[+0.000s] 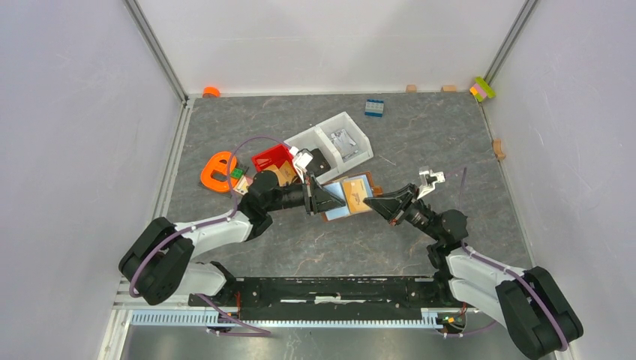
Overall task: Take the credit cards out of the card holder
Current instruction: Remove the credit card from the card holder.
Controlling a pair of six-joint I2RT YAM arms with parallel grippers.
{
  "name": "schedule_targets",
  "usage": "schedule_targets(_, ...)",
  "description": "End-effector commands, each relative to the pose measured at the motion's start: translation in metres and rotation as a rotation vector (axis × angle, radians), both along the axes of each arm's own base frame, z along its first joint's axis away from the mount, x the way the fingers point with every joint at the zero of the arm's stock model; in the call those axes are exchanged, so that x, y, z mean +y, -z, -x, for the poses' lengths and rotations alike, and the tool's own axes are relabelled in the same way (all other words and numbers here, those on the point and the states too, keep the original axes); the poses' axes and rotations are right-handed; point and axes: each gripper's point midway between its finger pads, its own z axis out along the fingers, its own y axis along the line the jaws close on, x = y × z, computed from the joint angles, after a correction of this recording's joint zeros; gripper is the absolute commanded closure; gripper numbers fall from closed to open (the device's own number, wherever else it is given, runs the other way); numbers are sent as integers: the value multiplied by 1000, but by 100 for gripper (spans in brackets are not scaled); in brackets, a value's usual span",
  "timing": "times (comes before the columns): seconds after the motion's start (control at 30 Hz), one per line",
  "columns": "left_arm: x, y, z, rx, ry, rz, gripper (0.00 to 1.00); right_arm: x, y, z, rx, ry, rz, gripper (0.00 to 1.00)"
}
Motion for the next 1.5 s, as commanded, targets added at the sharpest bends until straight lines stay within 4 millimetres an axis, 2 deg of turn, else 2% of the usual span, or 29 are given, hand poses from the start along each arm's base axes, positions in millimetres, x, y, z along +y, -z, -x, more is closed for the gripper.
schedule_targets(0.0, 0, -19, -5, -80, -14, 29, 98, -6, -14, -3, -50, 33, -40, 100)
schedule_targets(0.37, 1, -27, -2, -86, -5, 56, 97, -4, -23, 5, -63, -9, -83, 100)
schedule_targets(0.6, 3, -28, -2, -98, -14, 66, 69, -3, -24, 7, -59, -25, -94, 100)
schedule_targets(0.8, 4, -28, 0, -112, -13, 78, 54, -3, -36, 18, -75, -75, -146, 100)
schedule_targets(1.0, 3, -29, 1, -110, -4, 95, 46, -2, -39, 22, -75, -95, -162, 100)
schedule_targets(1.33, 0, -25, -1, -90, -1, 87, 43, 1, -49, 34, -71, -169, -222, 100)
schedule_targets(1.47, -1, -23, -2, -77, 7, 83, 50, 3, -53, 38, -82, -199, -235, 100)
